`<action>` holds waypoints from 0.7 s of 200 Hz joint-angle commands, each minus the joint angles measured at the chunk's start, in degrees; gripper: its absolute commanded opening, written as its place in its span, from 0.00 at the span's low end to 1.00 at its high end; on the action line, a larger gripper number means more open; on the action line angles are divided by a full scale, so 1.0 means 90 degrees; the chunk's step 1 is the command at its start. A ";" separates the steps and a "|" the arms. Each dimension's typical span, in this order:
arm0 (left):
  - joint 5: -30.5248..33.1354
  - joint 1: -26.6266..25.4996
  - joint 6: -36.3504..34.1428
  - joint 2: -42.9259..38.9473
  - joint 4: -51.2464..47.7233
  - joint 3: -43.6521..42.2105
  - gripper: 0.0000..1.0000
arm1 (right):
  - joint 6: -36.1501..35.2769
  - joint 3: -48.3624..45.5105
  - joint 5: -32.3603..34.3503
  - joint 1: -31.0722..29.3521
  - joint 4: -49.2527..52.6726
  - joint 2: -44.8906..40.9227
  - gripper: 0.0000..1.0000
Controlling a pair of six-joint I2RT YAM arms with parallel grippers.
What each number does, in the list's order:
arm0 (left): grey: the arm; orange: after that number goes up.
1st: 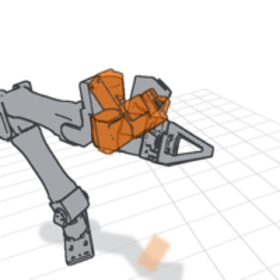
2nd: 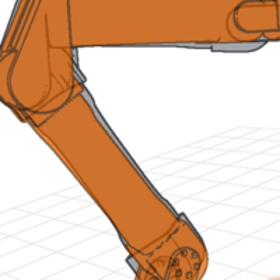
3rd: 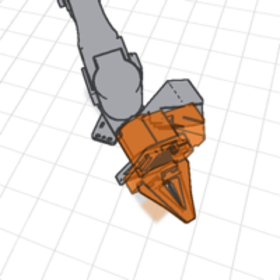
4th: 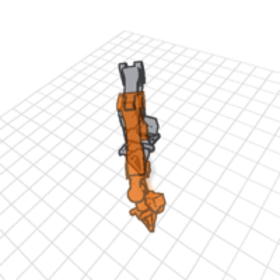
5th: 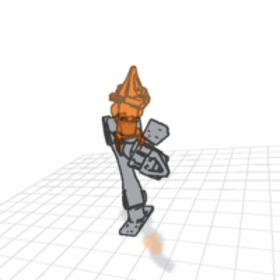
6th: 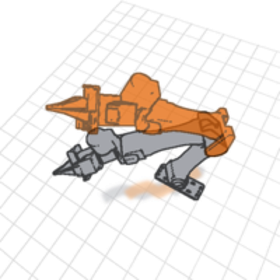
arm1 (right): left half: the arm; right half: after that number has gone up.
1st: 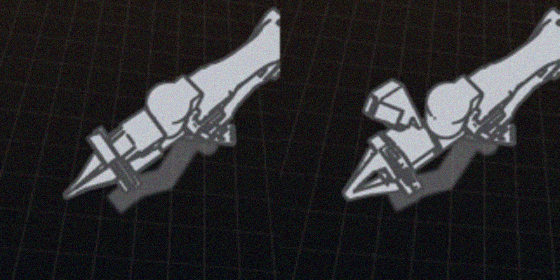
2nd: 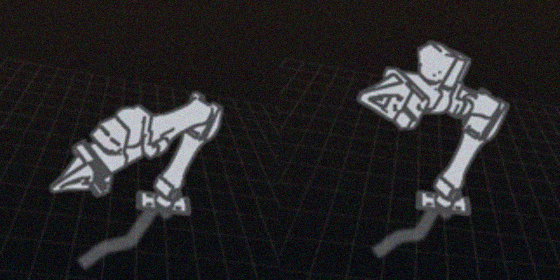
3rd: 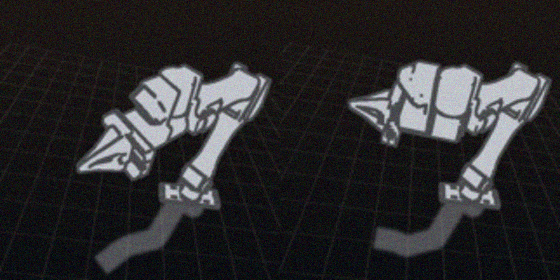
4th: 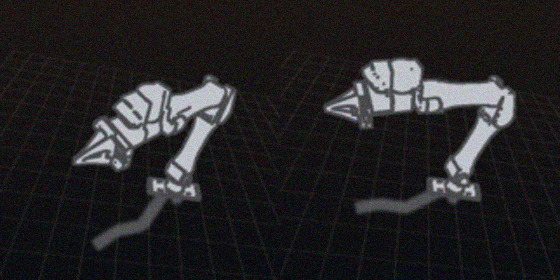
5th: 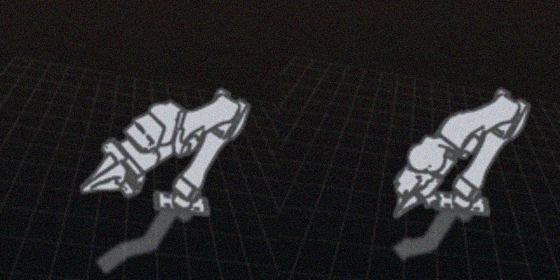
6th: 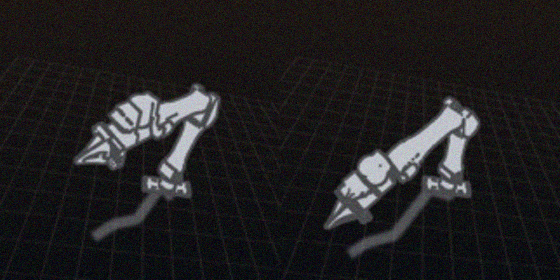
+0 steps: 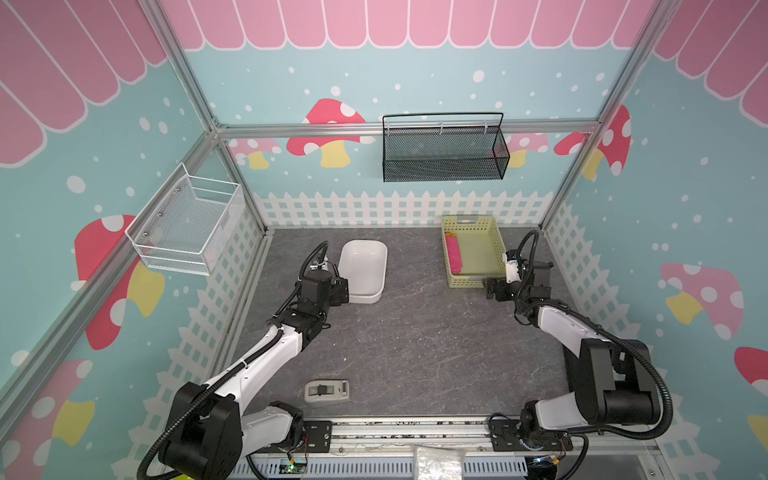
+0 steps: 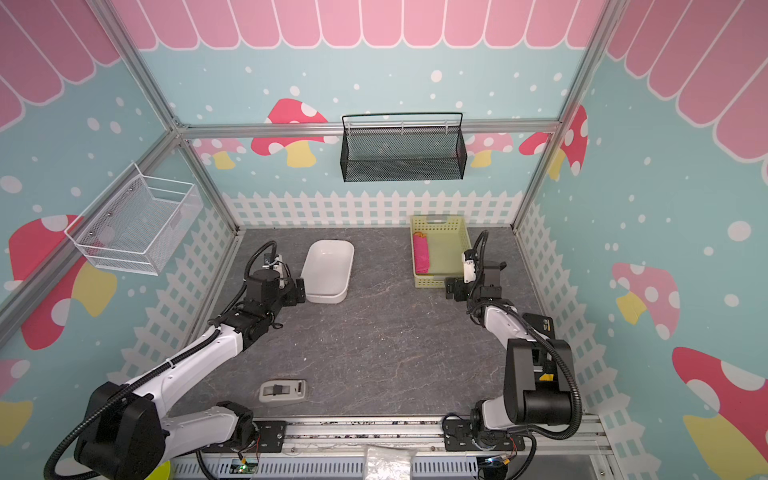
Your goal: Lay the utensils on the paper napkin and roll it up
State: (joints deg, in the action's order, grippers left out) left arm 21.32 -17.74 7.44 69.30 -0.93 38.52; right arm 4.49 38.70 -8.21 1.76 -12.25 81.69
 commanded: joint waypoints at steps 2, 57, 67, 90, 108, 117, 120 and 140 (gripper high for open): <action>0.0652 0.0160 -0.0699 0.0118 0.1595 -0.0443 0.97 | -0.0364 -0.0852 0.0912 -0.0020 -0.2239 -0.0248 1.00; 0.0278 0.0790 -0.1132 0.0991 0.4154 -0.1343 0.97 | 0.0001 -0.2101 0.1972 -0.0011 -0.5106 0.0321 1.00; 0.0115 0.0946 -0.1067 0.1157 0.4511 -0.1458 0.97 | -0.0032 -0.2170 0.1977 -0.0019 -0.5298 0.0408 1.00; -0.0594 0.1344 -0.0803 0.1666 0.5068 -0.1603 0.98 | -0.0139 -0.2442 0.1683 -0.0020 -0.5756 0.0358 1.00; -0.1075 0.1605 -0.0608 0.1910 0.5404 -0.1709 0.98 | -0.0241 -0.2852 0.1432 -0.0020 -0.6522 0.0407 1.00; -0.1199 0.1704 -0.0561 0.2053 0.5588 -0.1743 0.97 | -0.0312 -0.3115 0.1332 -0.0020 -0.7324 0.0648 1.00; -0.1244 0.1714 -0.0591 0.2124 0.5695 -0.1757 0.97 | -0.0333 -0.3159 0.1312 -0.0020 -0.7448 0.0686 1.00; -0.1338 0.1716 -0.0602 0.2070 0.5555 -0.1730 0.99 | -0.0295 -0.3138 0.1396 -0.0021 -0.7282 0.0639 0.99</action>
State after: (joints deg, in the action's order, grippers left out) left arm 13.93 -2.68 1.45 87.90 43.77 23.20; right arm 3.22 10.96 4.86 1.76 -68.69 86.30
